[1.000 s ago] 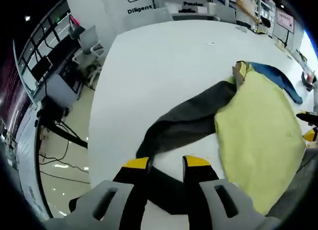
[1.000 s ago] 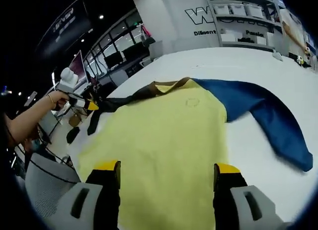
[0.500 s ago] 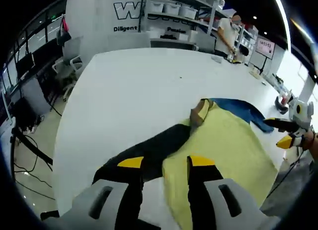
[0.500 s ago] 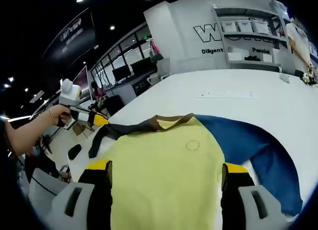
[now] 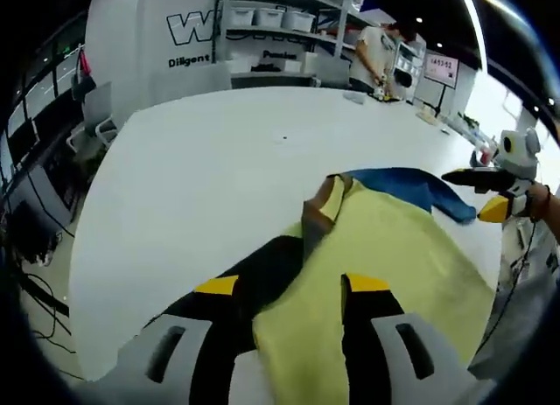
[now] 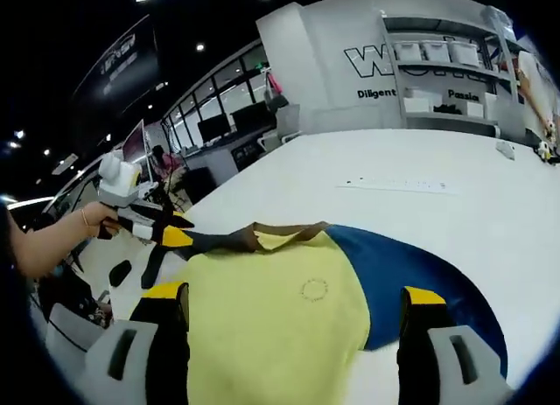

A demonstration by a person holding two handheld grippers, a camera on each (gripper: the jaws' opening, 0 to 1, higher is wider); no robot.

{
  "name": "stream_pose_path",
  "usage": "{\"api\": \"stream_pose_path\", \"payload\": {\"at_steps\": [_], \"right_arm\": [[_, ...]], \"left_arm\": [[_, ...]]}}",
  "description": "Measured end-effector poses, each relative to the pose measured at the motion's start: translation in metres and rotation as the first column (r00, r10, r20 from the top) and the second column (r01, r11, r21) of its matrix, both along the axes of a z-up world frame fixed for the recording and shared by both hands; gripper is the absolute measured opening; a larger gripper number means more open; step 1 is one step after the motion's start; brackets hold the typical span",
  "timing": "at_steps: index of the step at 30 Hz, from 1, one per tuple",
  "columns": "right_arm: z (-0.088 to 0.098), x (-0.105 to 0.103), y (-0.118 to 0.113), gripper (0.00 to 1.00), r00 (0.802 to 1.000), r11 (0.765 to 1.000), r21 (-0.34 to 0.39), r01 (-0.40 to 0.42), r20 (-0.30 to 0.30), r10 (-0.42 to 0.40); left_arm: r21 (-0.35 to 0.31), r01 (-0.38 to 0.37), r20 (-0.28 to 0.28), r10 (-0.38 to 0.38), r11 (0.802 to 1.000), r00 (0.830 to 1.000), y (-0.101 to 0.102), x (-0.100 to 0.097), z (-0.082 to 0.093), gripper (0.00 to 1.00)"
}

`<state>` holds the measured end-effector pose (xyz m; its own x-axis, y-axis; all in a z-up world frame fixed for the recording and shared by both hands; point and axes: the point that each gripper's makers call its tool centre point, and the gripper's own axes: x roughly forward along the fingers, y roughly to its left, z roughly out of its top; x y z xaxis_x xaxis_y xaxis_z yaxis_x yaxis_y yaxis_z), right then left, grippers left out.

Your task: Fold the garment on the visible template until the final outline fits inside the template.

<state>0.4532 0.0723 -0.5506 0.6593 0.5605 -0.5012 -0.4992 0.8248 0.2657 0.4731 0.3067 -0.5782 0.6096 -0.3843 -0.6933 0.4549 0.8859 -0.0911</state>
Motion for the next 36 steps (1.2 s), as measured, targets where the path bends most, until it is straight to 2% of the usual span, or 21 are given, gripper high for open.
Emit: {"api": "stream_pose_path", "payload": {"at_steps": [5,10,12,17,22,25,27,30,33,34,36], "right_arm": [[-0.010,0.031,-0.002,0.99,1.000,1.000,0.018,0.009,-0.014,-0.008],[-0.017,0.063,0.000,0.99,1.000,0.999,0.034,0.009,0.005,-0.009],[-0.020,0.073,0.001,0.98,1.000,0.999,0.036,0.011,-0.001,-0.011],[-0.029,0.098,0.002,0.96,1.000,1.000,0.025,0.003,-0.003,-0.002],[-0.037,0.118,0.002,0.91,1.000,0.999,0.047,0.015,-0.015,-0.014],[-0.046,0.127,0.001,0.83,1.000,1.000,0.020,0.016,-0.022,-0.016],[-0.051,0.136,-0.006,0.74,1.000,0.999,-0.044,0.026,0.014,-0.026],[-0.058,0.138,-0.006,0.65,1.000,0.998,-0.064,0.026,0.004,-0.026],[-0.067,0.144,-0.003,0.61,1.000,0.997,-0.076,0.005,0.009,-0.004],[-0.081,0.144,-0.005,0.46,1.000,0.989,-0.143,-0.028,-0.016,0.026],[-0.083,0.144,-0.005,0.42,0.999,0.984,-0.175,-0.043,-0.007,0.042]], "left_arm": [[0.022,0.030,-0.040,-0.029,0.999,0.999,-0.005,0.011,-0.024,0.43],[0.048,0.037,-0.049,-0.034,0.998,0.998,-0.007,0.023,-0.040,0.29],[0.041,0.033,-0.042,-0.031,0.999,0.999,-0.008,0.028,-0.041,0.24],[0.036,0.049,-0.038,-0.048,0.998,0.998,-0.012,0.036,-0.046,0.23],[0.036,0.047,-0.051,-0.045,0.998,0.998,-0.014,0.040,-0.053,0.15],[0.042,0.056,-0.052,-0.054,0.998,0.997,-0.013,0.043,-0.057,0.12],[0.033,0.060,-0.060,-0.058,0.998,0.997,-0.014,0.045,-0.058,0.09],[0.029,0.071,-0.060,-0.069,0.997,0.996,-0.014,0.047,-0.057,0.06],[0.031,0.088,-0.060,-0.086,0.996,0.994,-0.016,0.049,-0.057,0.05],[0.030,0.091,-0.063,-0.089,0.995,0.994,-0.016,0.049,-0.057,0.05],[0.027,0.108,-0.047,-0.106,0.994,0.993,-0.017,0.054,-0.043,0.05]]}}
